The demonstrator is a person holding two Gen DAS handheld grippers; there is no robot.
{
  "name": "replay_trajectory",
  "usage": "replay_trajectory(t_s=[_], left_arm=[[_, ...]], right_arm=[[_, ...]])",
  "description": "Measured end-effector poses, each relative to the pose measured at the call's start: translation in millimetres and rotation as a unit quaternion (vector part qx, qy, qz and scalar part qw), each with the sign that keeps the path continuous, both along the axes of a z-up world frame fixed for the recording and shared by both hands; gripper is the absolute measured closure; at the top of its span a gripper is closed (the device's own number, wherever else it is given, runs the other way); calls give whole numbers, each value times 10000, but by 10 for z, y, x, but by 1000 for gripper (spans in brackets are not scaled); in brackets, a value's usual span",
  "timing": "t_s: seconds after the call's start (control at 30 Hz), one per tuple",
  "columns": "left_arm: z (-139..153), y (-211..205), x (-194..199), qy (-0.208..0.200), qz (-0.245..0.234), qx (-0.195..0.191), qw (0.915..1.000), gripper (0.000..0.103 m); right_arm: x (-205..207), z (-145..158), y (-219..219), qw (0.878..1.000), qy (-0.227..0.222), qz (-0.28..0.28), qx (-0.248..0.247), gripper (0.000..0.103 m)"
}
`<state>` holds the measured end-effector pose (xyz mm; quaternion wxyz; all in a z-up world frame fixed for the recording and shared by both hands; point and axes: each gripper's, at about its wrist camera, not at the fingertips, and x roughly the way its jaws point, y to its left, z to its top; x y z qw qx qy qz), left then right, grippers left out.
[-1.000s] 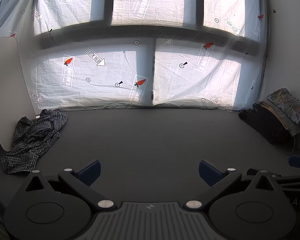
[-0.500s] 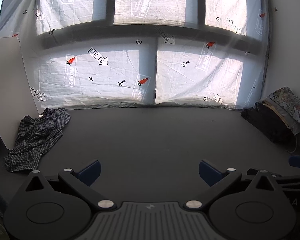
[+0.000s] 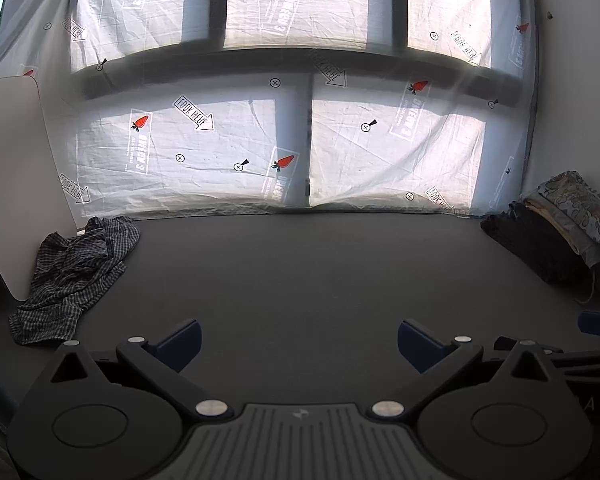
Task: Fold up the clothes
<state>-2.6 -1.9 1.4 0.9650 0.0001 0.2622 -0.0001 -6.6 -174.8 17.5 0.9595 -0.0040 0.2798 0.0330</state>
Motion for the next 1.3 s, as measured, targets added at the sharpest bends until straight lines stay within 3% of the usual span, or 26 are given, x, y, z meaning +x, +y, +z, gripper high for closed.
replay_trajectory(t_s=[0.23, 0.6, 0.9, 1.0, 1.2, 1.3], left_arm=[[-23, -53, -13, 125, -157, 31, 9998, 0], [-85, -181, 119, 284, -172, -315, 9990, 0], [-95, -474, 575, 361, -63, -192, 9991, 0], [3, -627, 822, 366, 98, 44, 9993, 0], [99, -734, 1208, 433, 451, -103, 9980, 0], [-5, -740, 1385, 718, 506, -8, 9961, 0]], right_arm=[[-39, -28, -58, 9997, 108, -175, 100, 0], [112, -91, -287, 9992, 232, -311, 39, 0], [622, -177, -596, 9988, 272, -389, -156, 0], [877, -97, -765, 9981, 129, -533, -267, 0], [1282, -82, -983, 9976, -280, -610, -159, 0], [1453, -212, -988, 9978, -106, -642, -137, 0]])
